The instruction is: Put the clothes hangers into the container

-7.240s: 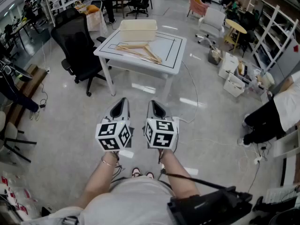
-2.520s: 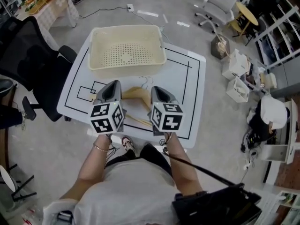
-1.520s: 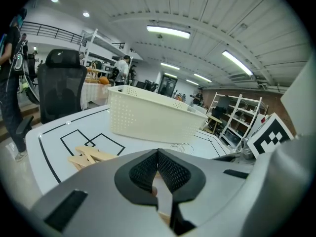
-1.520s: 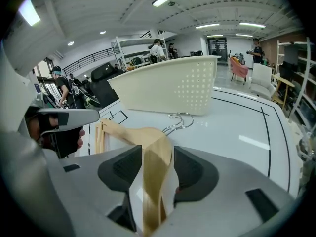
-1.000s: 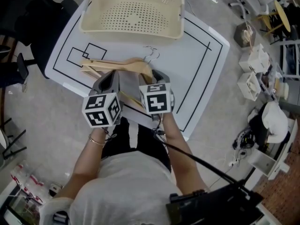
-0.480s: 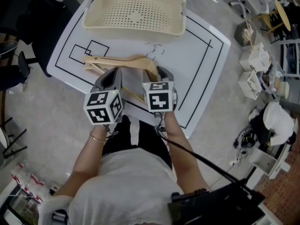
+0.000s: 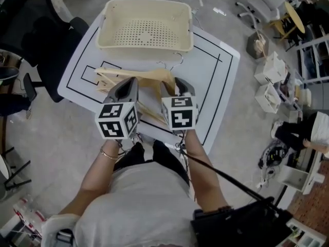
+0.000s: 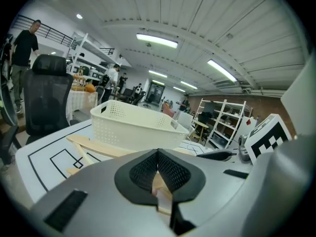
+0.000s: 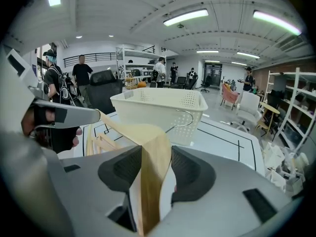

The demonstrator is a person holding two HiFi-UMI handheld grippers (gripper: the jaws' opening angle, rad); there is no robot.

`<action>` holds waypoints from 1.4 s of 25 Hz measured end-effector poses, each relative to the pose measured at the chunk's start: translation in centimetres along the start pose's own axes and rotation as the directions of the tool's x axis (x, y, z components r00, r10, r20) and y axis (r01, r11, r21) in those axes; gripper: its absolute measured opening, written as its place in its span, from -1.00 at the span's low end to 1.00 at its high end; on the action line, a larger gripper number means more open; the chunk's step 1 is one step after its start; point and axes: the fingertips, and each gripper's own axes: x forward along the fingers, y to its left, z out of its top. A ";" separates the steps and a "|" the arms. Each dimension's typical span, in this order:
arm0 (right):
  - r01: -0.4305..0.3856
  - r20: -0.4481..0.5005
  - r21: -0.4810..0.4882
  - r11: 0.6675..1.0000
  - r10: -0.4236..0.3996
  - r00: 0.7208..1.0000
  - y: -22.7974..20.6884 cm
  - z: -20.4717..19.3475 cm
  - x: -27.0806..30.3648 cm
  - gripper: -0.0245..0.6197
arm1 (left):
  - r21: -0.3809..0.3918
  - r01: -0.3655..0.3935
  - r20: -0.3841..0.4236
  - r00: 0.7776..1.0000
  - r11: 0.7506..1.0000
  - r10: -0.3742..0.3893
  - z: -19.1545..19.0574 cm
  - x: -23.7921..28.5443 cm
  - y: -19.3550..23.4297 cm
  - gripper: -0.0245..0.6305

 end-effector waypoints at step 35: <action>0.001 0.317 -0.129 0.992 0.040 0.948 0.6 29.3 -2.1 -0.33 | 0.180 -0.018 0.344 0.938 0.984 -0.045 25.0 -3.1 2.1 -0.89</action>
